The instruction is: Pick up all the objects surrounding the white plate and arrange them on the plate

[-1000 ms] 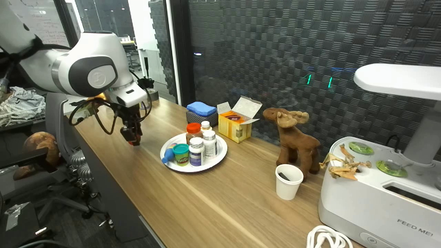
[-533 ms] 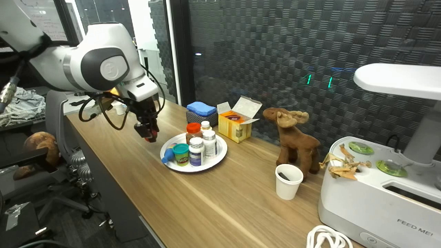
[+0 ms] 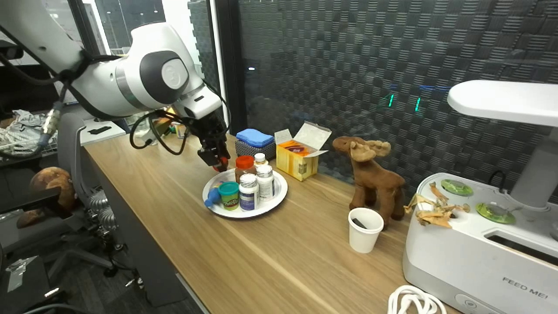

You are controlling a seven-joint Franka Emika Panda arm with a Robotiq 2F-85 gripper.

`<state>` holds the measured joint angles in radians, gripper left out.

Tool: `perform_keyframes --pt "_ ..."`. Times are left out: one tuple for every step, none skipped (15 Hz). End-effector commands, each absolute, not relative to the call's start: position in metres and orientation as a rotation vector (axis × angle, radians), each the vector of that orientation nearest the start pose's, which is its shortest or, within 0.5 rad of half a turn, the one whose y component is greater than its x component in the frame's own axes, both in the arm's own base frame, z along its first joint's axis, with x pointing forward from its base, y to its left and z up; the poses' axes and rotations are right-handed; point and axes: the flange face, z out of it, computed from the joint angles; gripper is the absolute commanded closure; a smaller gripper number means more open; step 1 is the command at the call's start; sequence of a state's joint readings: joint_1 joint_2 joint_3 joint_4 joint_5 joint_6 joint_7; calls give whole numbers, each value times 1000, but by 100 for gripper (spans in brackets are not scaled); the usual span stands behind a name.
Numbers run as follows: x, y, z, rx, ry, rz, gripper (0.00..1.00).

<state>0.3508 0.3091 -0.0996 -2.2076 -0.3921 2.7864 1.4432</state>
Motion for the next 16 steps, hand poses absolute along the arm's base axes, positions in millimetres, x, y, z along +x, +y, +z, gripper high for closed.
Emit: perform_keyframes --pt "569 179 268 -2798 1220 -594 23" --pt "568 183 270 -2805 1209 -607 22" --pt "566 186 273 -2809 1198 -623 32" --pt "564 187 276 -2813 1190 -643 62" --pt "562 188 279 -2816 1184 -664 58" --pt "560 188 281 -2817 1186 -691 58" --pt "558 187 284 -2820 1183 -714 64" --pt "556 187 287 -2819 1181 -734 72" --pt "553 188 291 -2814 1174 -752 32" --pt "551 190 295 -2806 1164 -761 36" --pt "547 193 302 -2802 1145 -759 36" --pt "543 196 309 -2795 1140 -731 31" --pt "538 198 317 -2794 1144 -707 24" --pt "529 199 327 -2802 1157 -690 15" --pt "520 201 338 -2820 1151 -665 8" --pt "507 201 350 -2842 1122 -609 1"
